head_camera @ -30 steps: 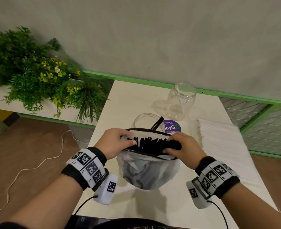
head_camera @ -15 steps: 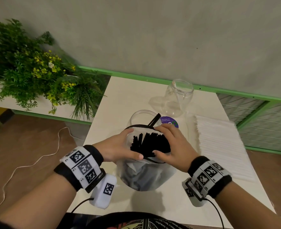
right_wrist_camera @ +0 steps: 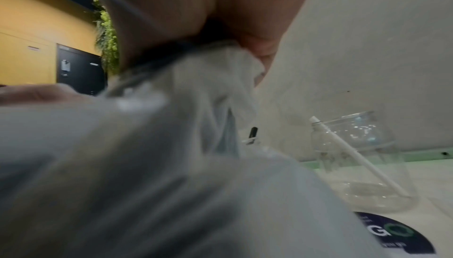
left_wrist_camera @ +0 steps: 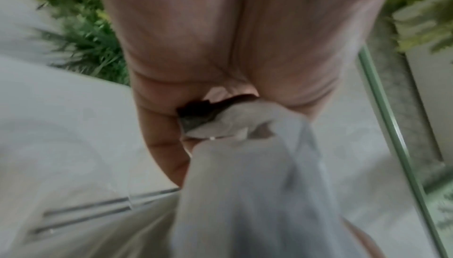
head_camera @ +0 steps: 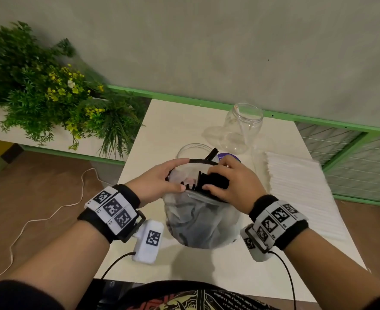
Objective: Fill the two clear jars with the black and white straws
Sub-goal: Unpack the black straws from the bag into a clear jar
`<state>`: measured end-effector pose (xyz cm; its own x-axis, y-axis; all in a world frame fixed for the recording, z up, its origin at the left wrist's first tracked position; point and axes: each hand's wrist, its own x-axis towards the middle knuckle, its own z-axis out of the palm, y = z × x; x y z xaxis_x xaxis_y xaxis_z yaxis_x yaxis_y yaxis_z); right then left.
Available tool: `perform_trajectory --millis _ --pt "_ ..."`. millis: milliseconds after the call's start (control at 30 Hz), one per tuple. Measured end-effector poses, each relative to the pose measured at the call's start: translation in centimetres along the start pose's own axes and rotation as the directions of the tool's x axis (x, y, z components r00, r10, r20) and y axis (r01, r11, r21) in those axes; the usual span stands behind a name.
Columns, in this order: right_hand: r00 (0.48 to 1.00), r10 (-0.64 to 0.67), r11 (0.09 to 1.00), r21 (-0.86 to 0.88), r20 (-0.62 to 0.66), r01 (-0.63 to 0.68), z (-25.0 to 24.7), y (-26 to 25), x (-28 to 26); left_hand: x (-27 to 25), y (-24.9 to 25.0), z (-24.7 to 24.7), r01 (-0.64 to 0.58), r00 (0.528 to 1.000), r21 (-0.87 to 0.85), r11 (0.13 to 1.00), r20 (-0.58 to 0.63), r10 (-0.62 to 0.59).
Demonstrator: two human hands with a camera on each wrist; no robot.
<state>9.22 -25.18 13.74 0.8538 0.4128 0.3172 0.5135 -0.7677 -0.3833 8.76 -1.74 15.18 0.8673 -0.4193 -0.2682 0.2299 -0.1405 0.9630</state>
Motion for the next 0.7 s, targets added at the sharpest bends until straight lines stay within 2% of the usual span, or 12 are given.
perform_trajectory --millis 100,200,267,333,400,467,567,700 --pt "0.995 0.044 0.998 0.029 0.089 -0.047 -0.1 0.8 -0.8 -0.4 -0.1 -0.6 -0.042 0.996 0.213 0.976 -0.065 0.057" --pt "0.994 0.012 0.999 -0.034 0.108 -0.008 -0.3 0.6 -1.3 -1.1 0.4 -0.6 -0.012 0.992 0.477 0.879 -0.102 0.069" --pt "0.992 0.006 0.995 -0.098 0.122 0.006 -0.5 0.0 -1.3 -1.5 1.1 -0.1 0.063 0.993 0.616 0.785 -0.115 0.011" --pt "0.987 -0.052 0.987 -0.145 0.15 0.074 -0.4 -0.6 -1.0 -1.5 1.3 0.5 0.124 0.992 0.716 0.687 -0.091 -0.085" --pt "0.975 -0.121 0.982 -0.12 0.184 0.144 -0.1 -1.0 -0.5 -0.9 1.1 1.0 0.139 0.987 0.756 0.64 -0.052 -0.153" --pt "0.961 -0.177 0.977 -0.079 0.211 0.198 0.1 -1.1 -0.3 -0.4 0.4 1.1 0.15 0.981 0.746 0.648 -0.03 -0.192" --pt "0.942 -0.252 0.957 -0.086 0.223 0.276 0.4 -1.1 -0.3 -0.2 -0.6 0.9 0.147 0.976 0.654 0.742 0.024 -0.215" --pt "0.913 -0.33 0.933 -0.063 0.24 0.354 1.4 -1.6 0.3 -0.2 -0.9 0.8 0.075 0.993 0.507 0.859 0.037 -0.109"
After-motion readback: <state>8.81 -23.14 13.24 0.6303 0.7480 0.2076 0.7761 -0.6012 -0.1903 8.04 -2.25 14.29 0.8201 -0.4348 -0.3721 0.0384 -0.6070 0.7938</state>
